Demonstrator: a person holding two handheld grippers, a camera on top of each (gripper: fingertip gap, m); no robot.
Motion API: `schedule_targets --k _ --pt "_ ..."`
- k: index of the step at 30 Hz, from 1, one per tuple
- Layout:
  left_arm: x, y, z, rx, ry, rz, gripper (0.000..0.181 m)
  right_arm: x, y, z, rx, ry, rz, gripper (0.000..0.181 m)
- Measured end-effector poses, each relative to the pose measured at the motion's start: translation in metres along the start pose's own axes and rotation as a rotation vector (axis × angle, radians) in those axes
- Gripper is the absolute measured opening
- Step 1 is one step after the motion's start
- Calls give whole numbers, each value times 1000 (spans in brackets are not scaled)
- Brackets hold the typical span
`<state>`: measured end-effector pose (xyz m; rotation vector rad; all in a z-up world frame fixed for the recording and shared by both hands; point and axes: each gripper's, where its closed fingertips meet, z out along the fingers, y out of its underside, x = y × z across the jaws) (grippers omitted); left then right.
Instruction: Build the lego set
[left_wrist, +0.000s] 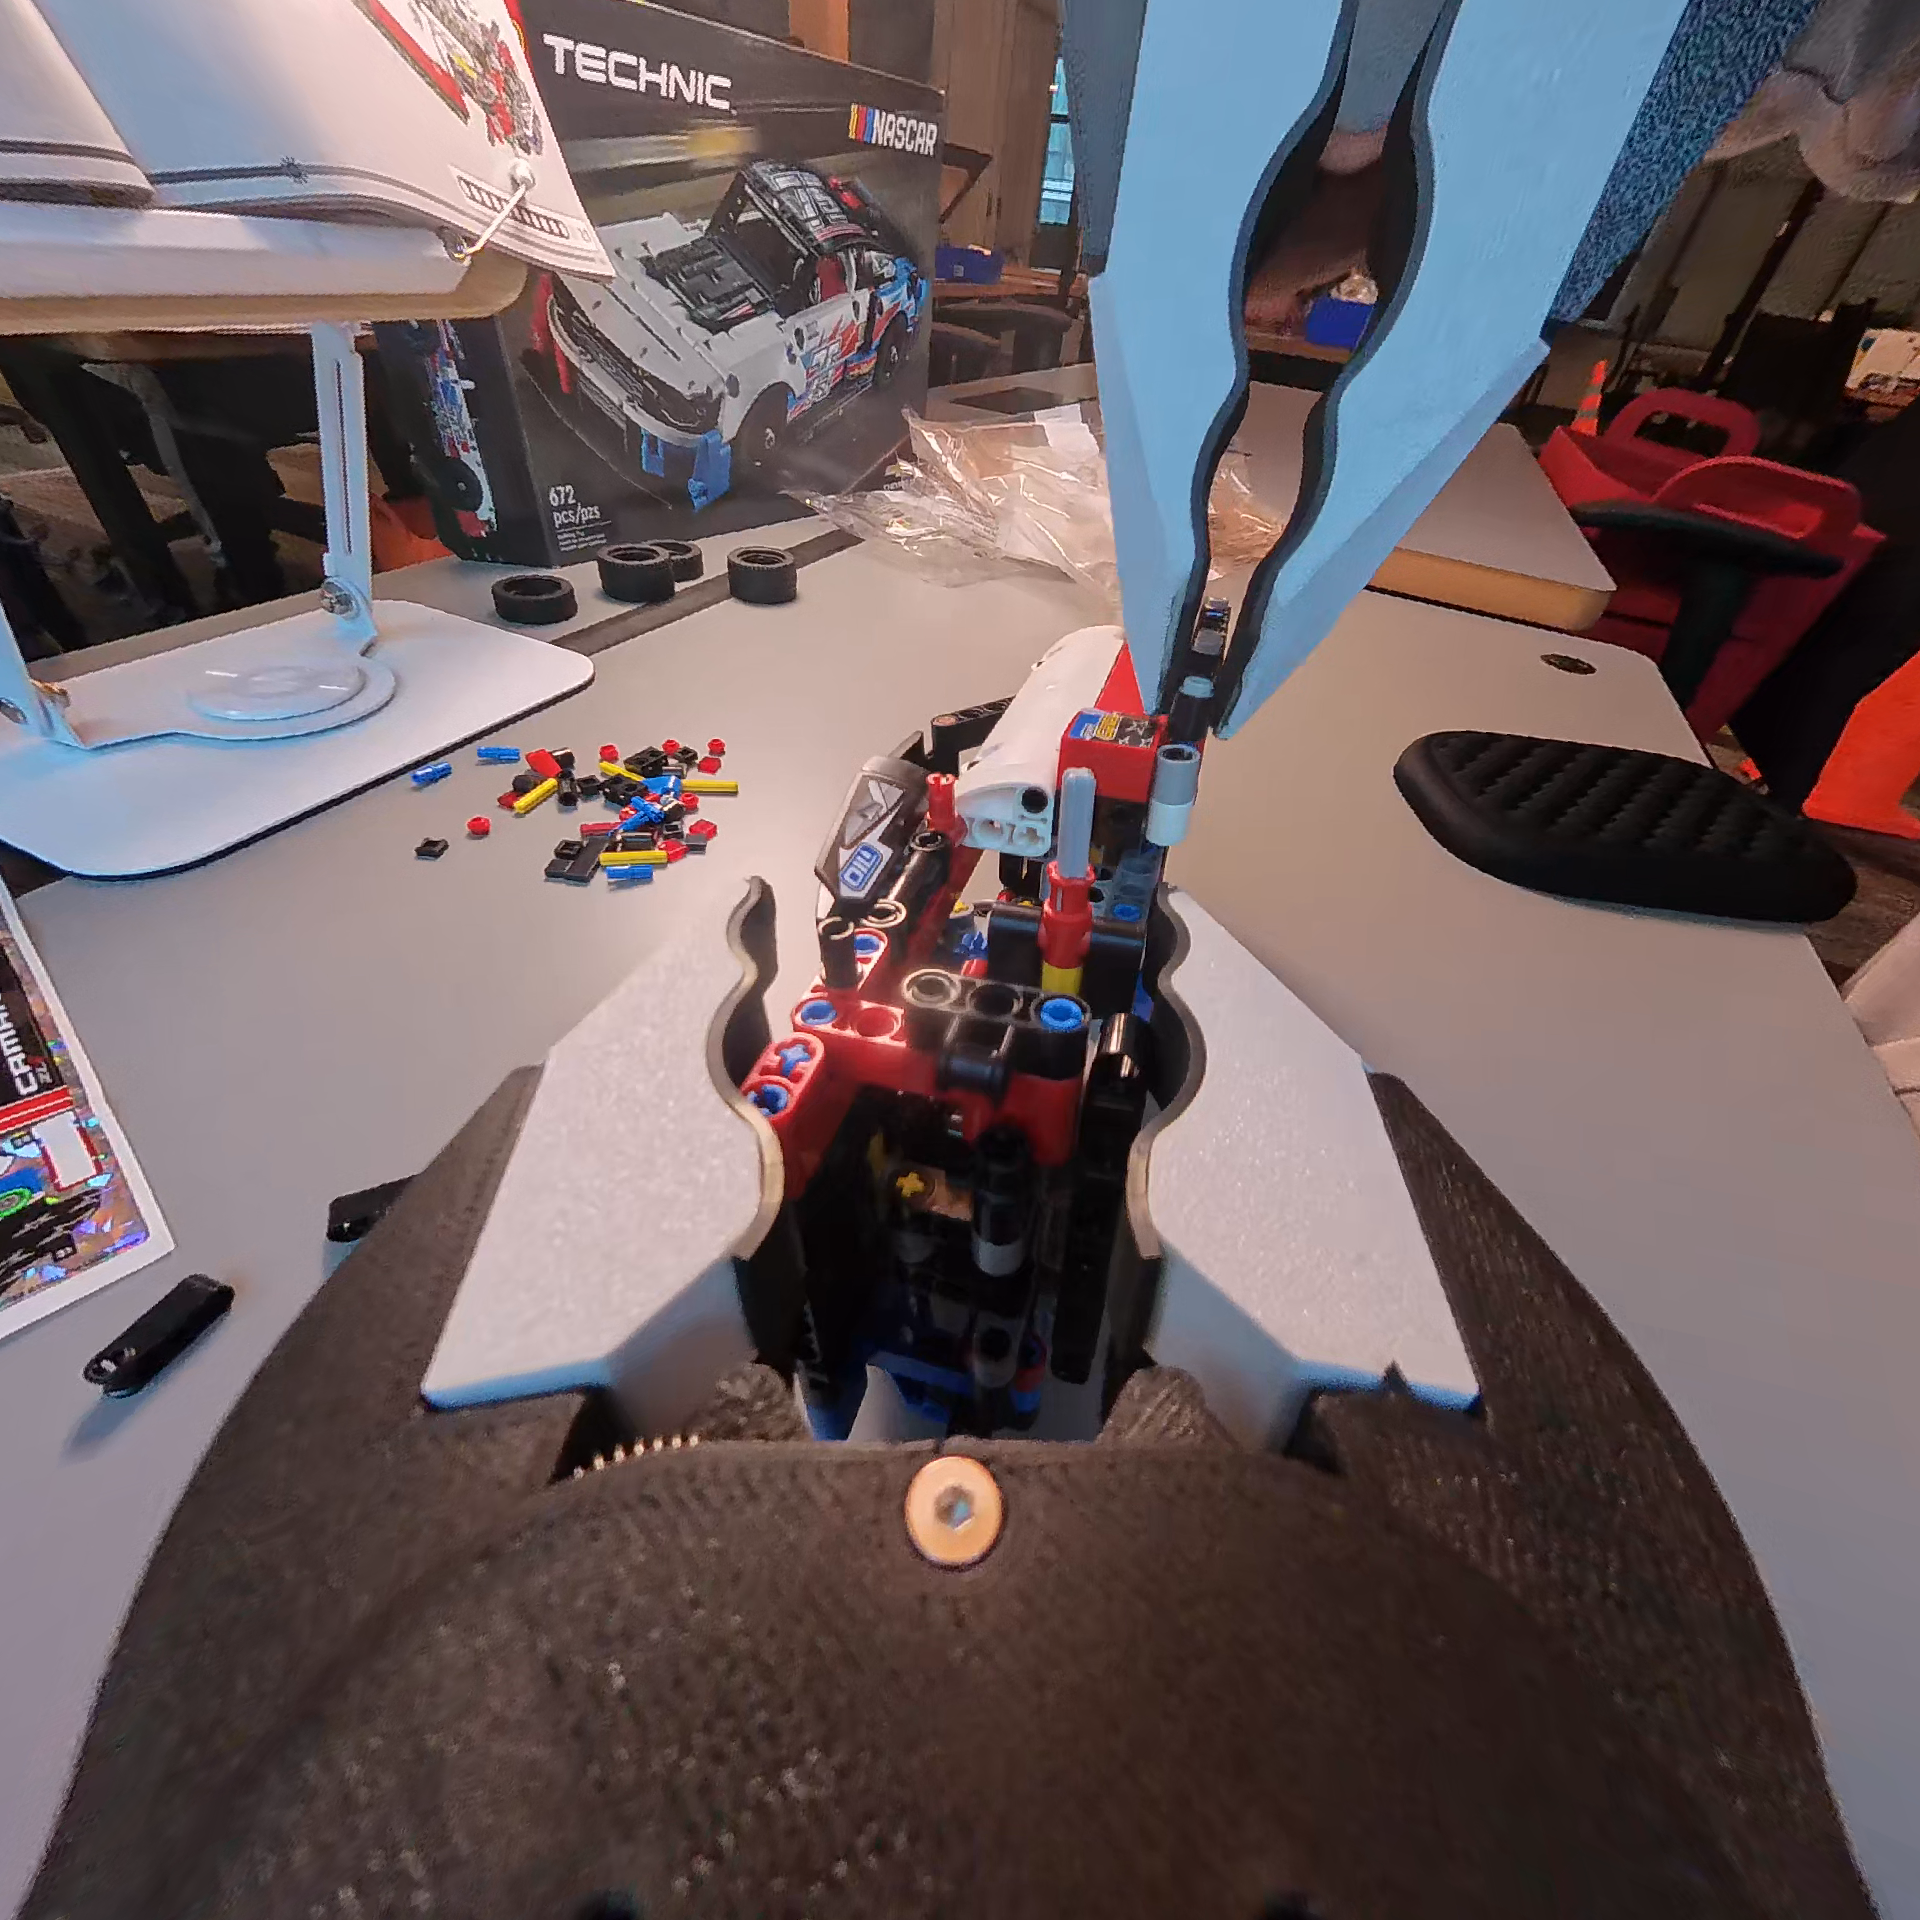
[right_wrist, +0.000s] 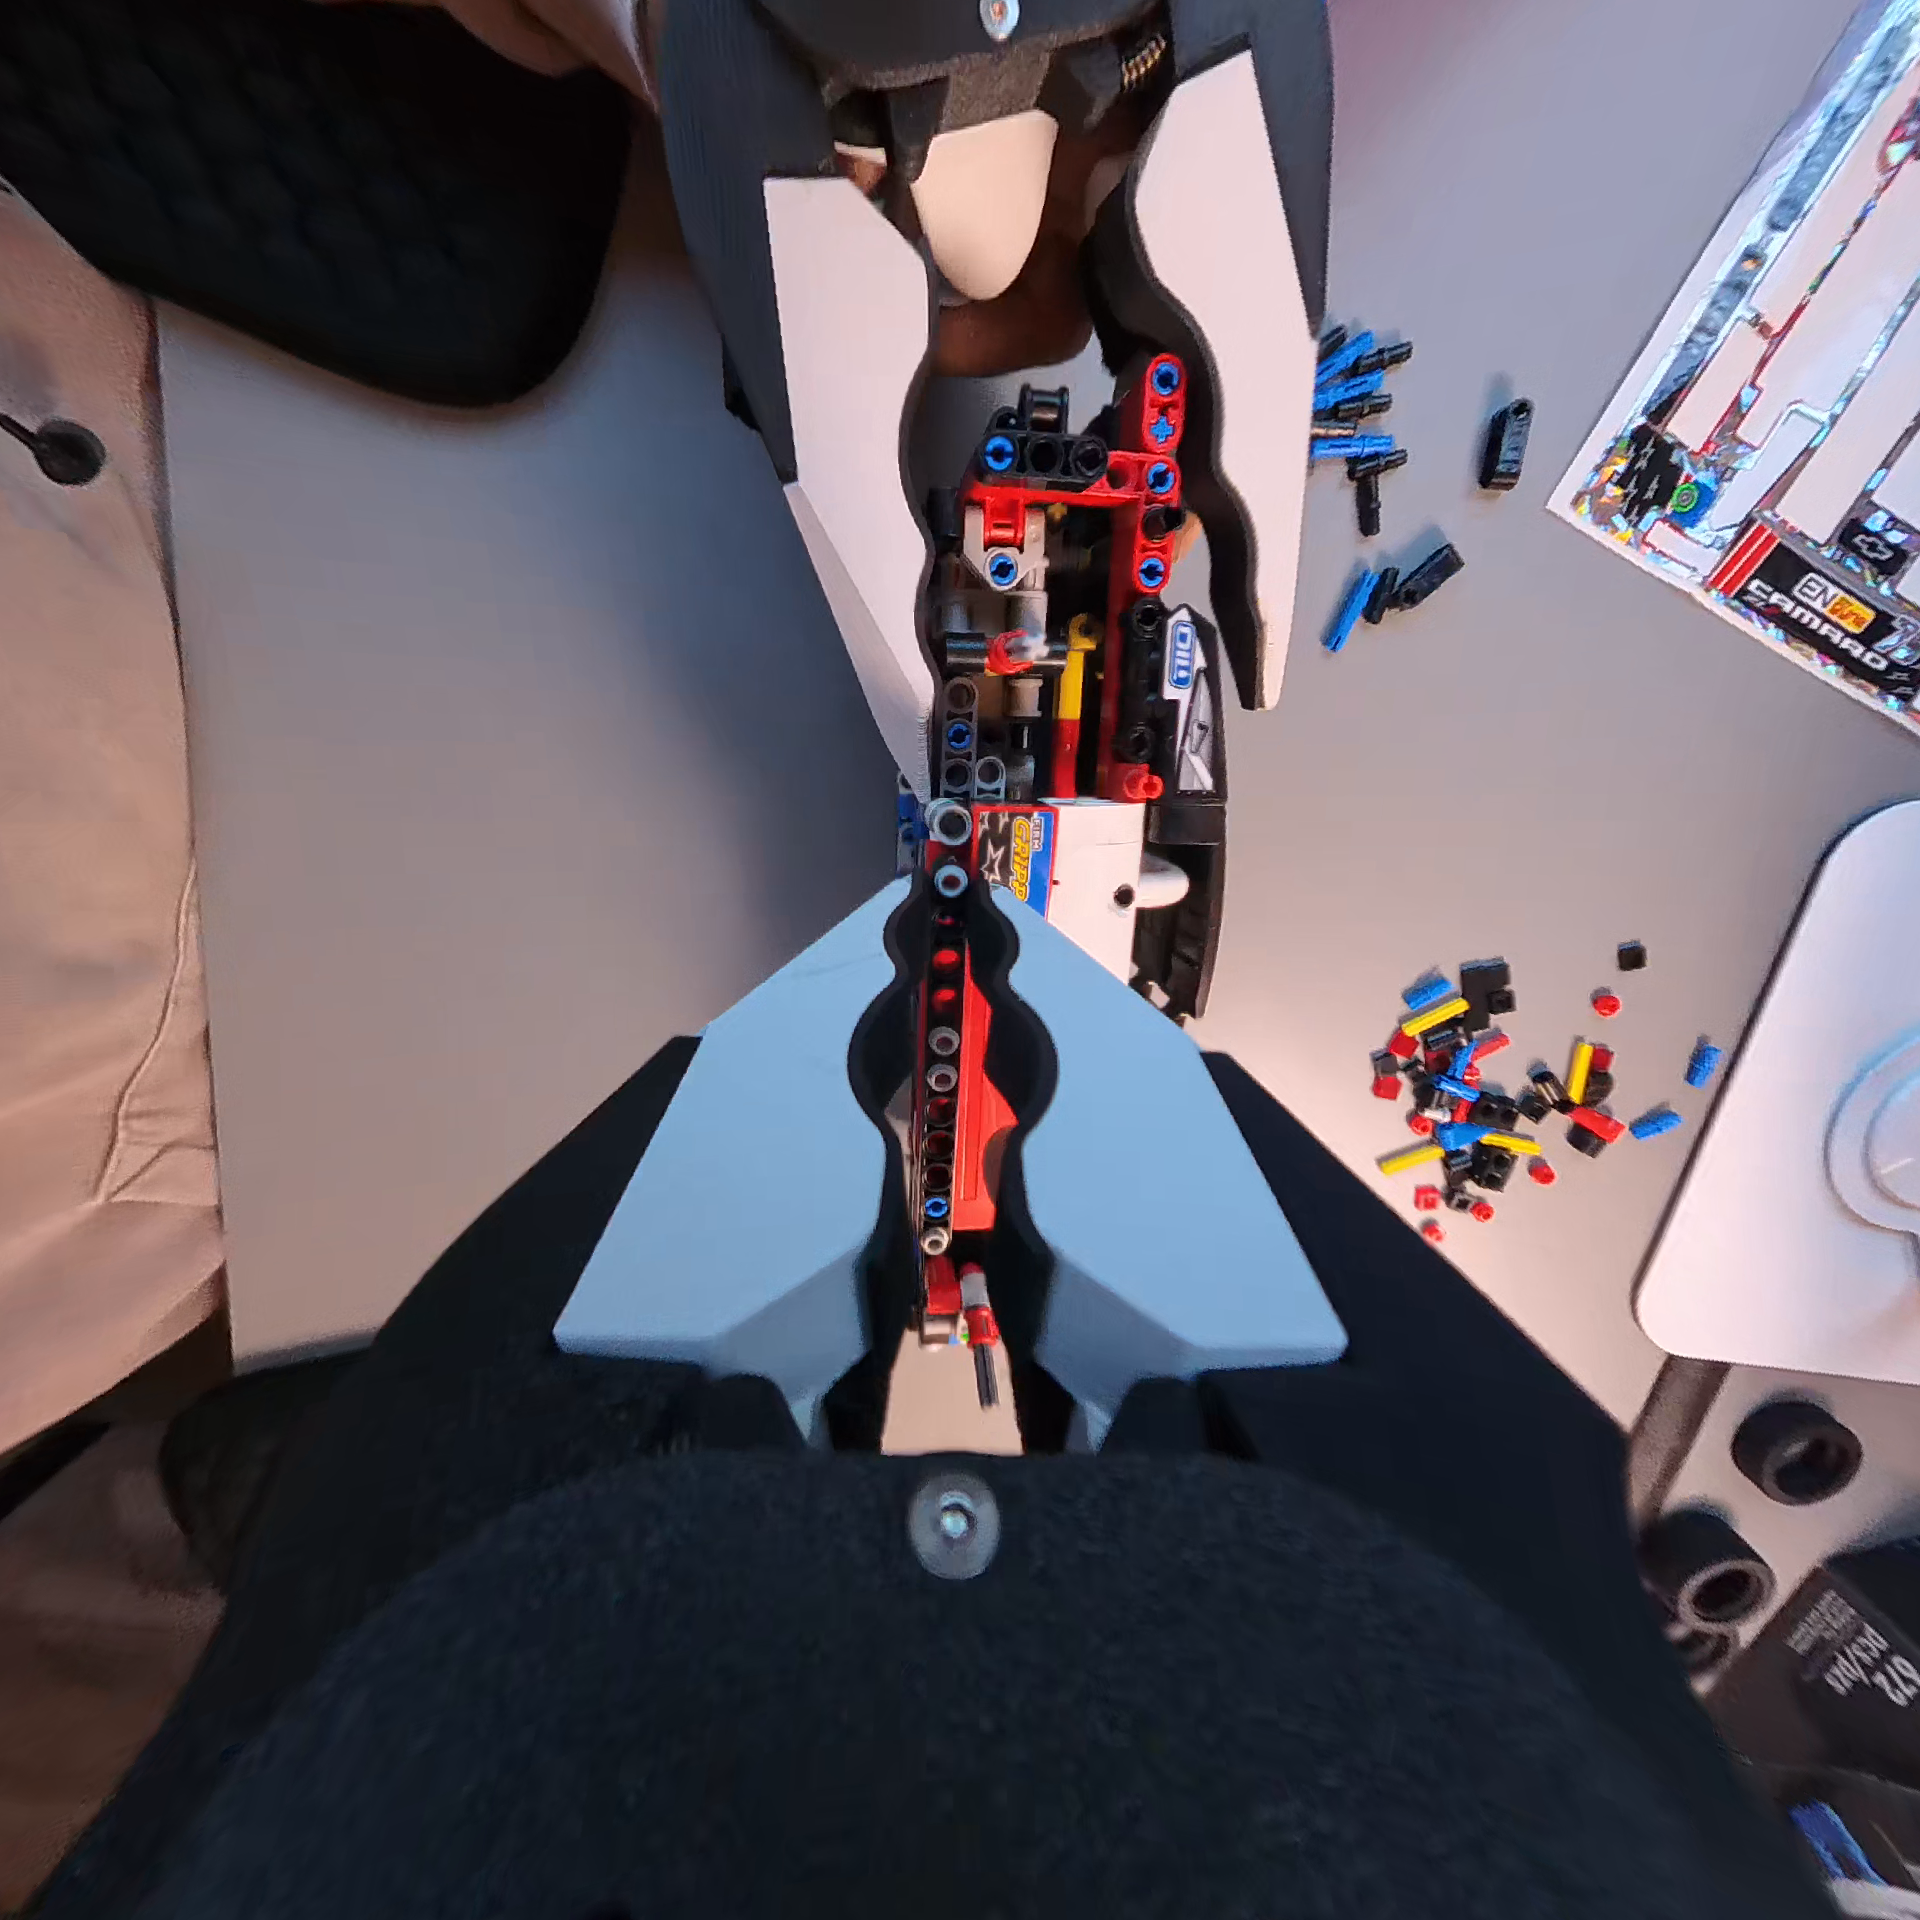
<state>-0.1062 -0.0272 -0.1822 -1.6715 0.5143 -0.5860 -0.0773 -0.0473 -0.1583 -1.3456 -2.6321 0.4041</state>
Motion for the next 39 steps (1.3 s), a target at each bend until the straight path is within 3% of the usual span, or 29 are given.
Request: schedule_targets --k 12,17,20,26,30,39 --pt "-1 0 4 -21 2 -12 69 2 4 1 -153 29 -67 3" --pt "-1 1 -1 -6 10 -8 70 5 -1 -4 95 9 40 11" --pt "-1 1 -1 -3 11 -3 71 1 11 -18 149 -43 56 16" --pt "1 1 -2 4 11 8 71 -7 55 -9 10 22 -33 13" --pt "4 1 -2 1 12 39 71 -7 59 -10 -28 77 -110 5" --pt "12 3 0 -23 12 106 71 -20 60 -16 -113 -20 -86 4"
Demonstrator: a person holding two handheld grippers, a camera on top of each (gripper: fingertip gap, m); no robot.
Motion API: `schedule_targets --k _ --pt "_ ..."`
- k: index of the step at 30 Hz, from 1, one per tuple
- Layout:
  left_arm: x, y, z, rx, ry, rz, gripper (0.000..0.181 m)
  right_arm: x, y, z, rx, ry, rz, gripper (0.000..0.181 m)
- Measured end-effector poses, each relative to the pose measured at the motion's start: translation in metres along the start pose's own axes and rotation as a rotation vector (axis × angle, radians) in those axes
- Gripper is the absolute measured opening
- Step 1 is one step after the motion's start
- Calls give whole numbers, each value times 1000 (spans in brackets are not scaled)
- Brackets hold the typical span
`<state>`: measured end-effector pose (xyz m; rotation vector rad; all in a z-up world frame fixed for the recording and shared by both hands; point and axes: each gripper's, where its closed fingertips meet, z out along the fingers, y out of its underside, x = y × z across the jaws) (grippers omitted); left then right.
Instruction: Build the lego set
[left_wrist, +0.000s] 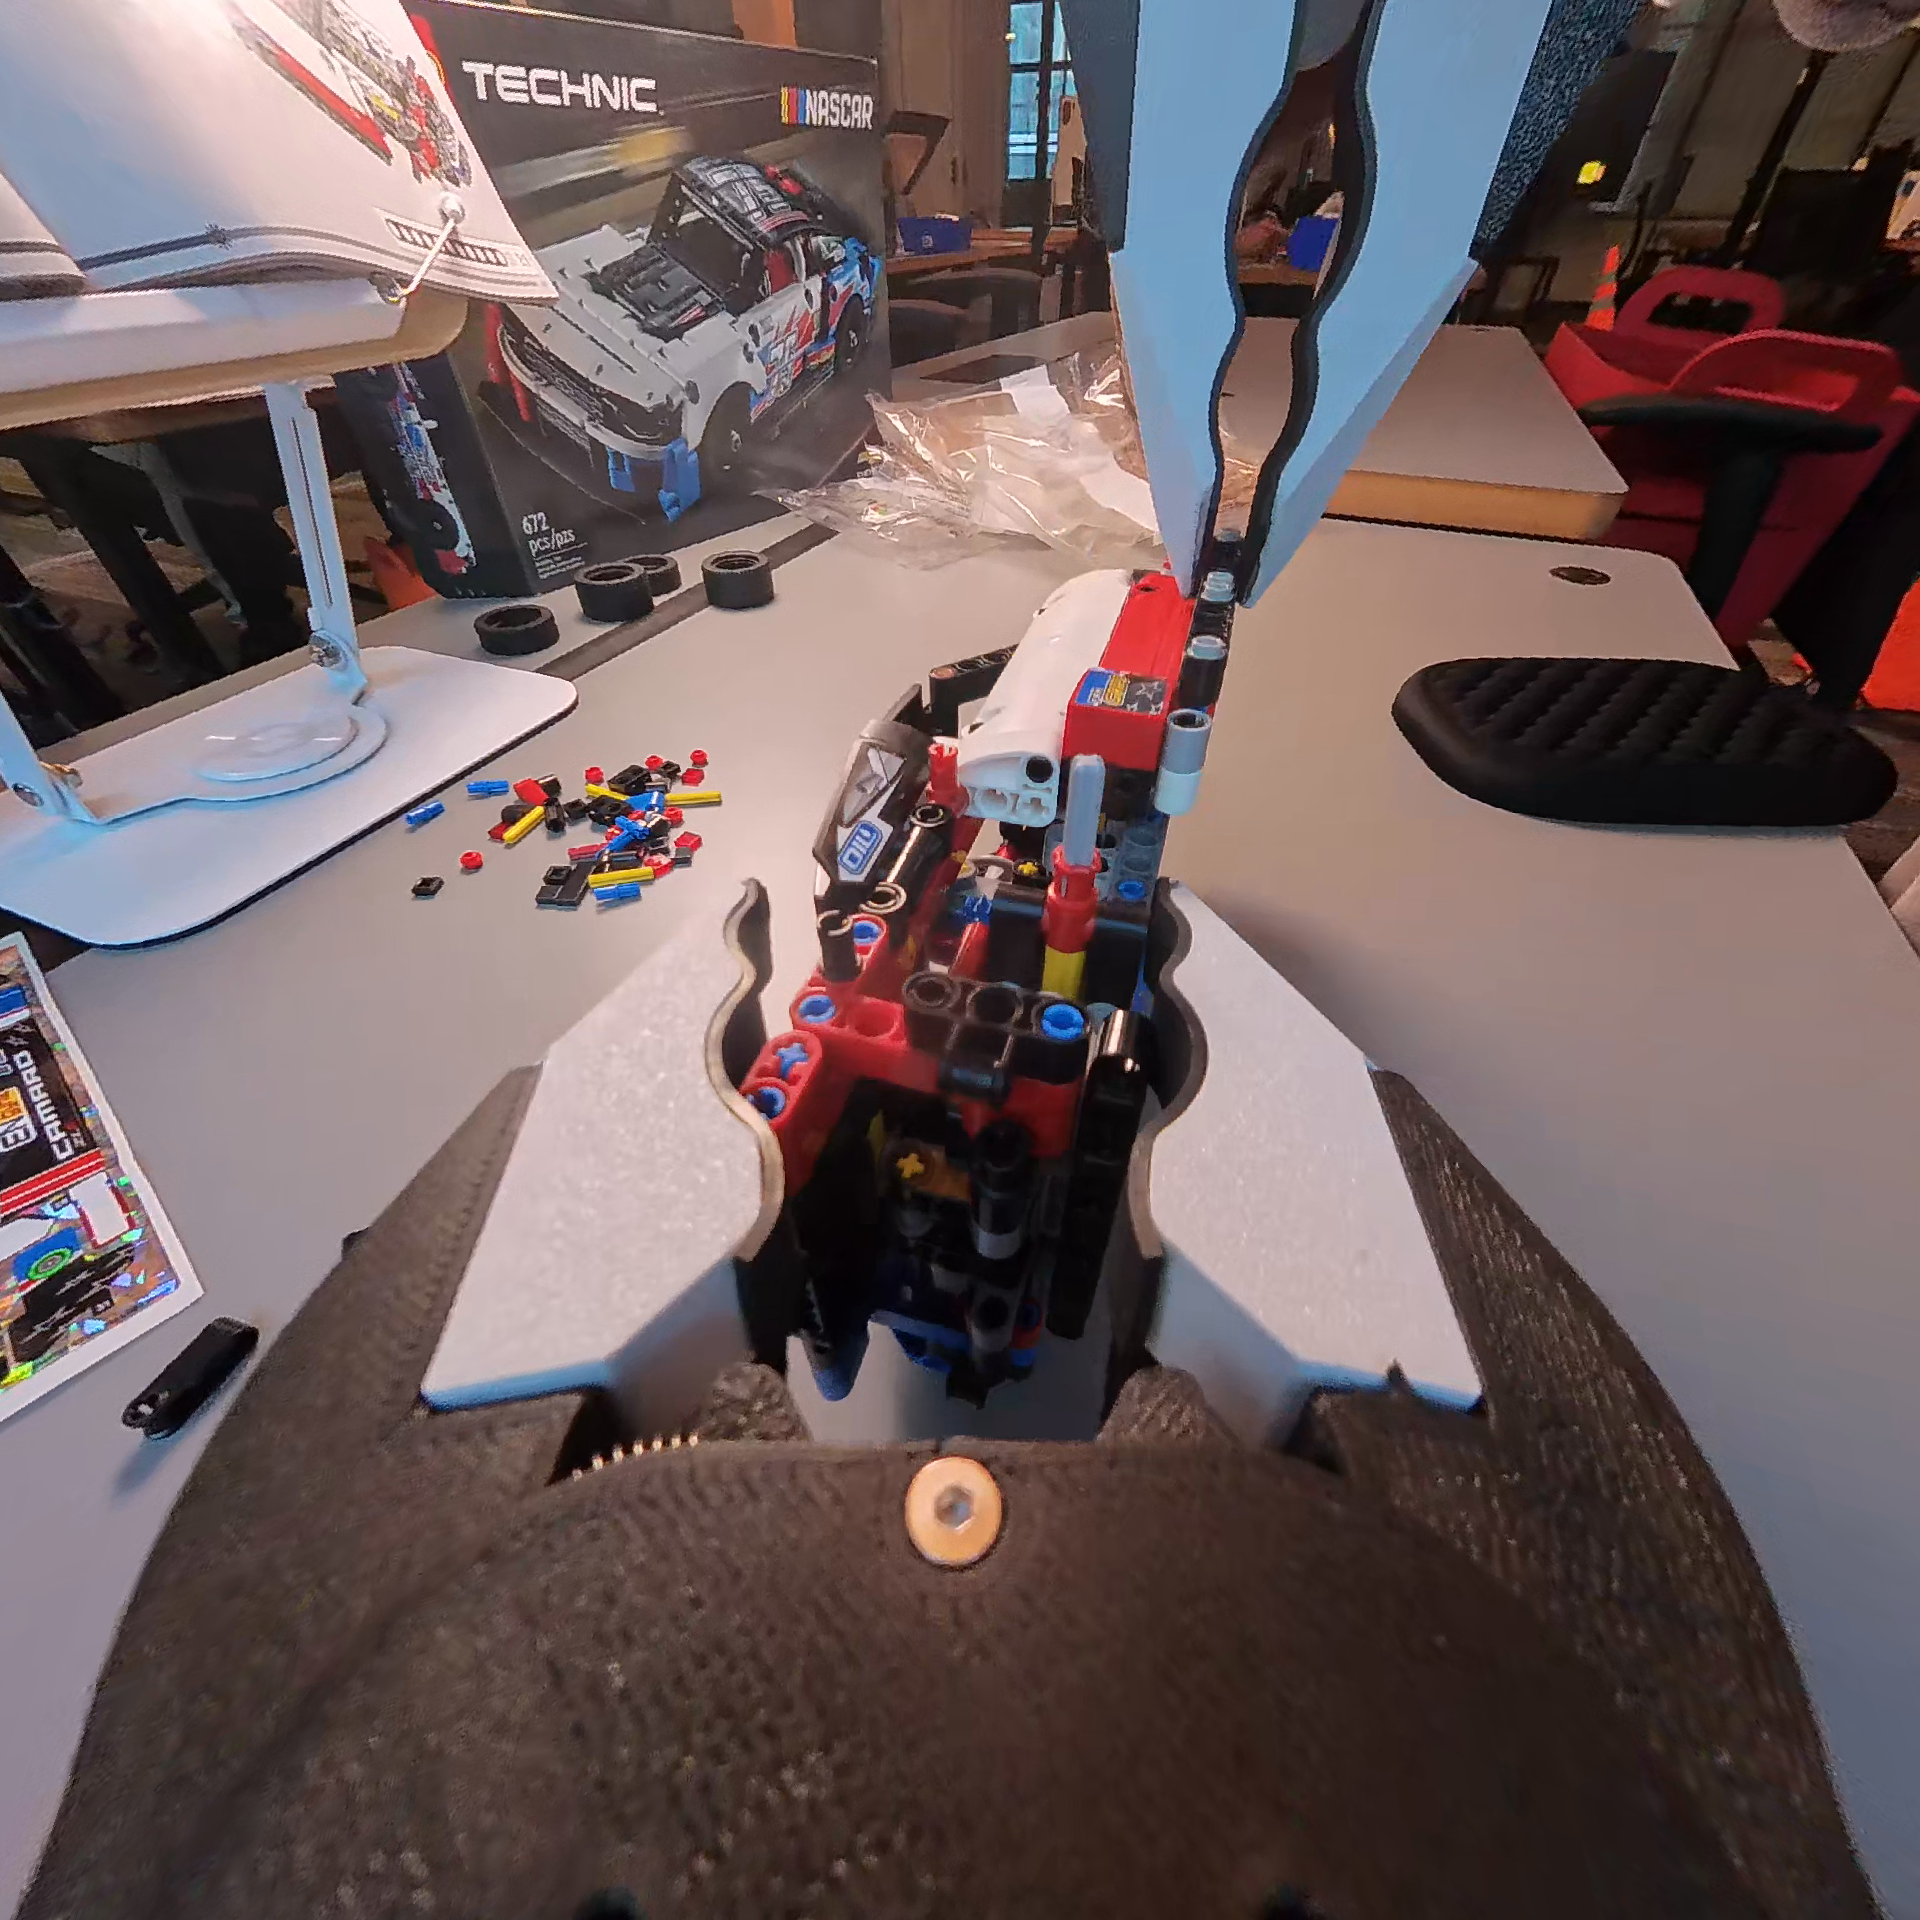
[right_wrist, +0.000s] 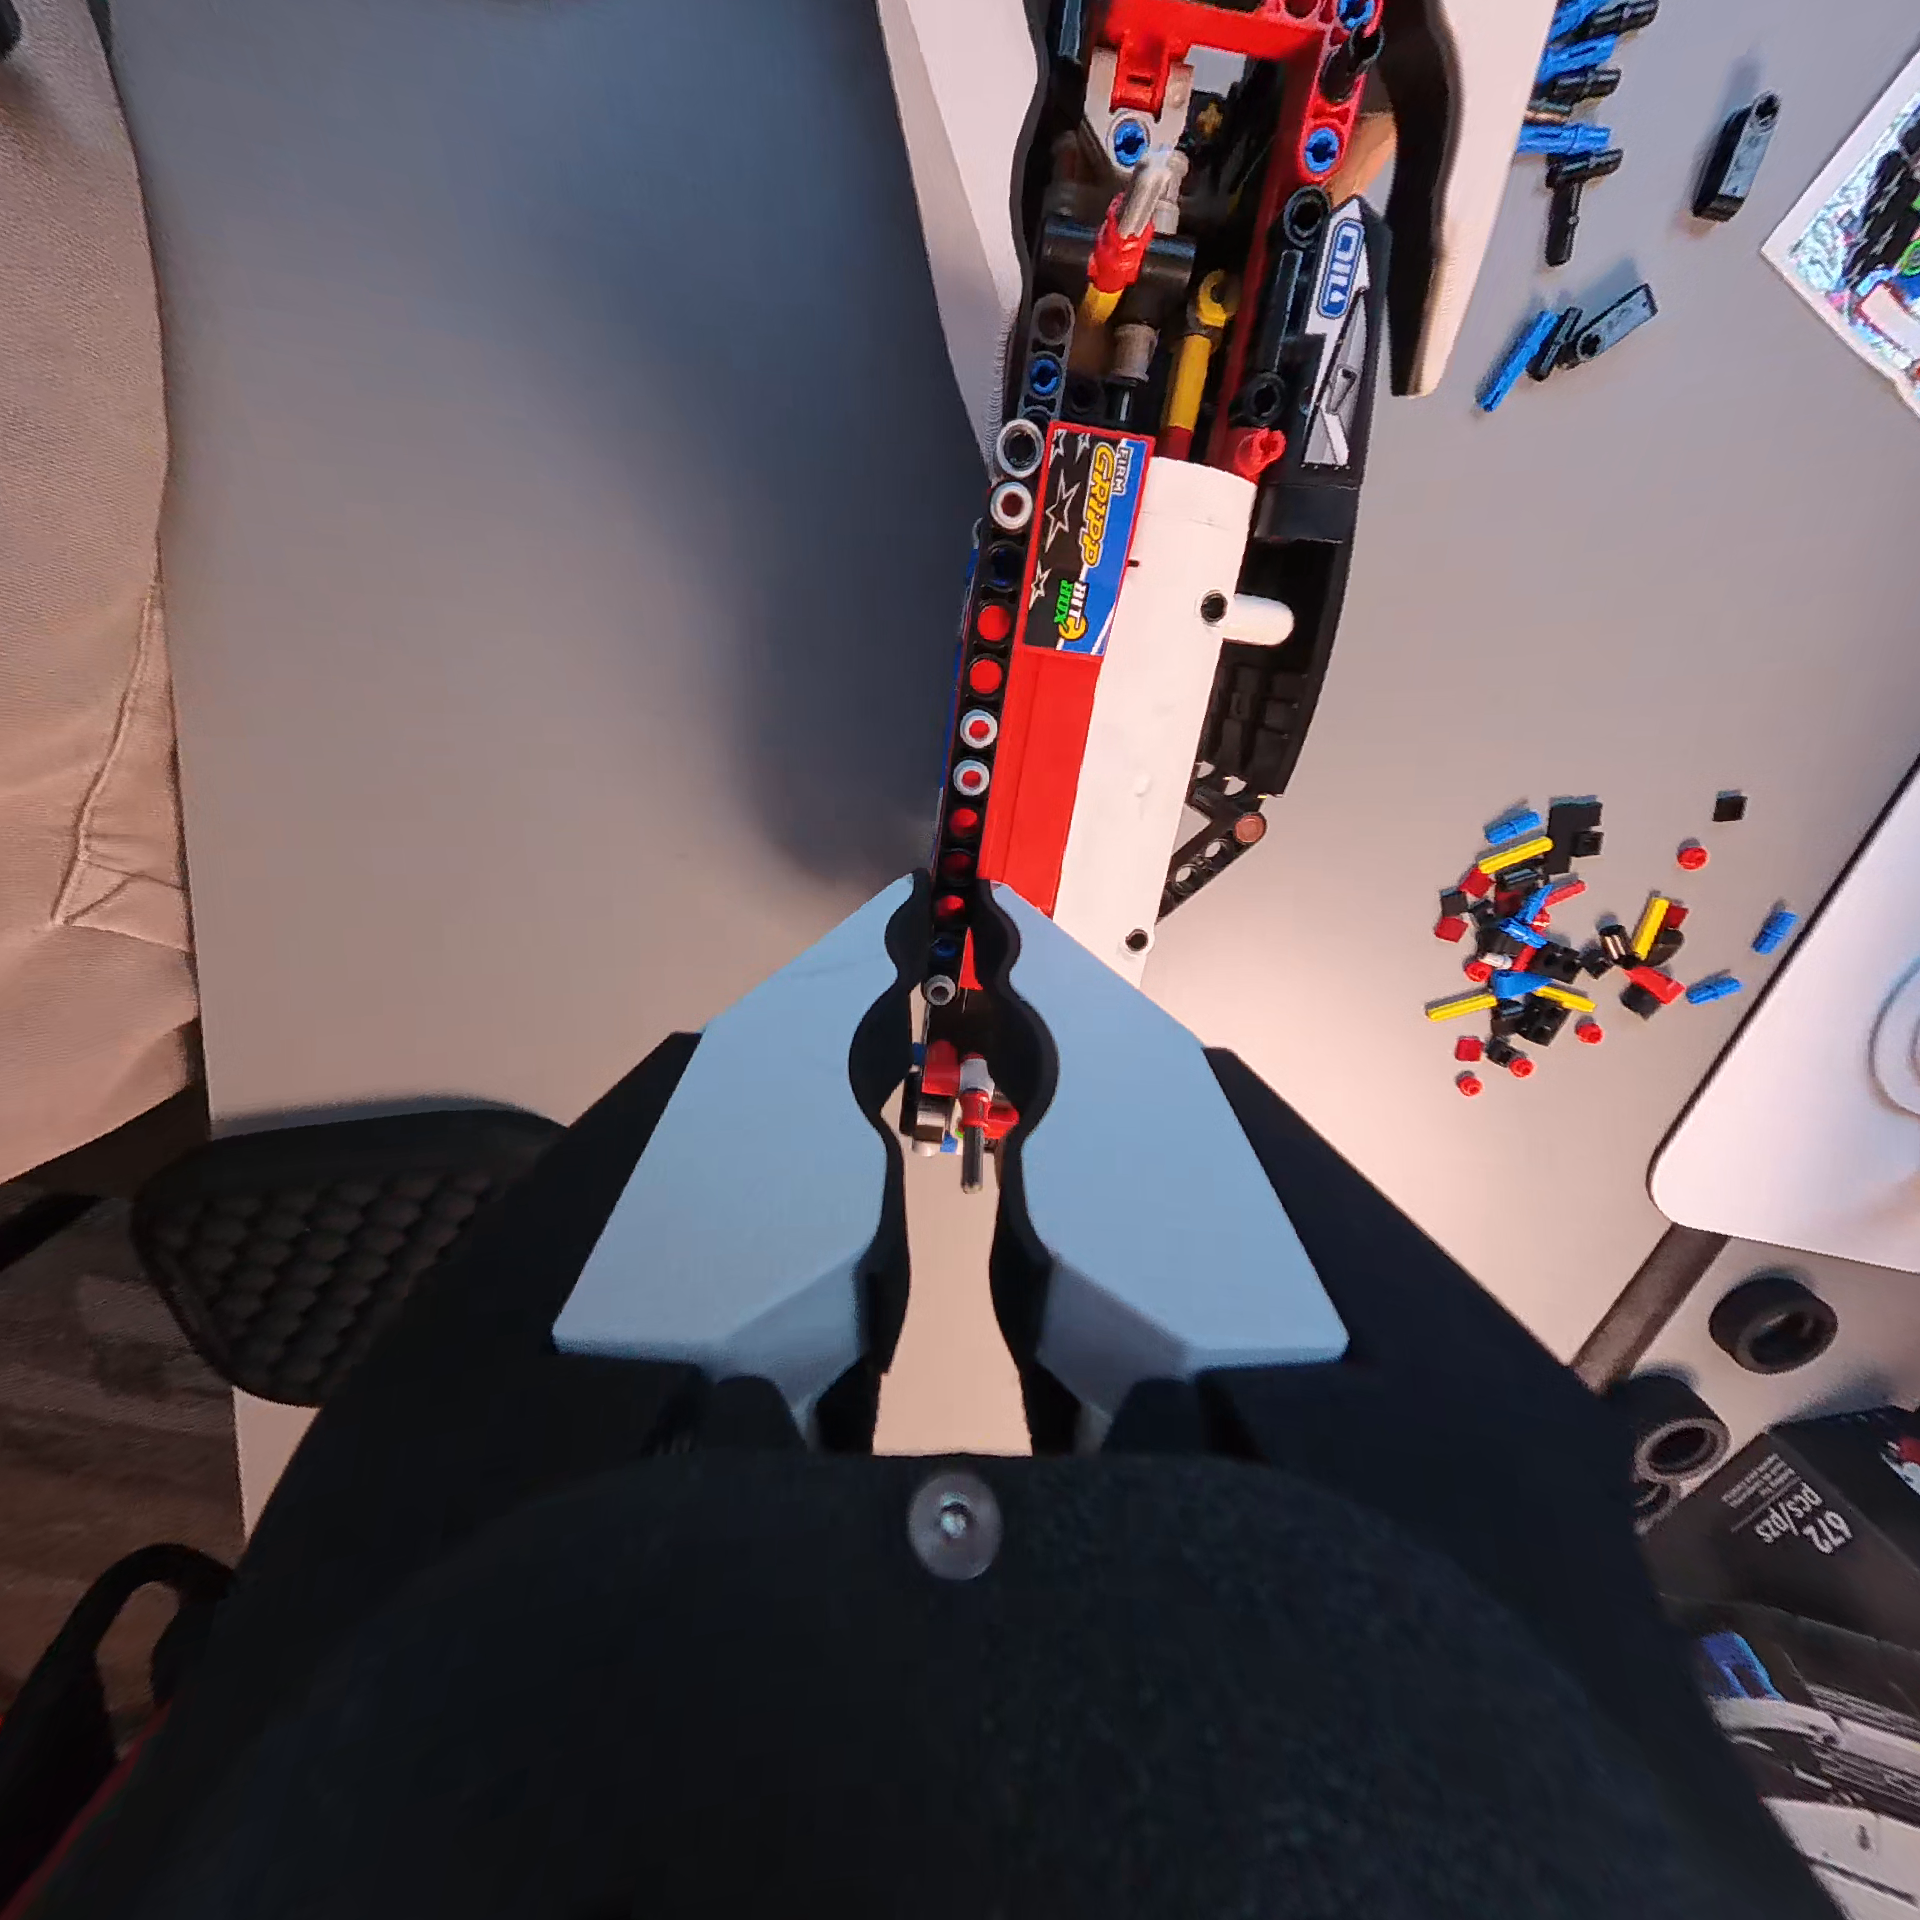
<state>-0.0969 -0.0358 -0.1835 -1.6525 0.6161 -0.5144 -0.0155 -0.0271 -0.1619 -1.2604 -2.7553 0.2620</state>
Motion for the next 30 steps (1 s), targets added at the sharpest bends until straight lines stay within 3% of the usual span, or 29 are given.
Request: schedule_targets --k 5,8,11,16,20,26,30 --pt "3 -8 -8 -22 -24 85 76 -6 0 2 46 4 32 4" --pt "7 -30 -16 -60 -43 168 78 -9 1 1 76 10 49 4" --pt "27 -50 -11 -161 47 214 75 -10 0 2 96 26 47 4" --pt "43 -29 29 -545 168 399 64 -13 -3 2 146 36 25 4" --pt "40 -3 41 -756 249 343 64 -13 -6 2 202 61 30 5" --pt "40 8 44 -800 251 347 49 -5 3 3 267 78 102 12" --pt "46 8 43 -779 254 370 48 -10 3 3 329 9 151 5"
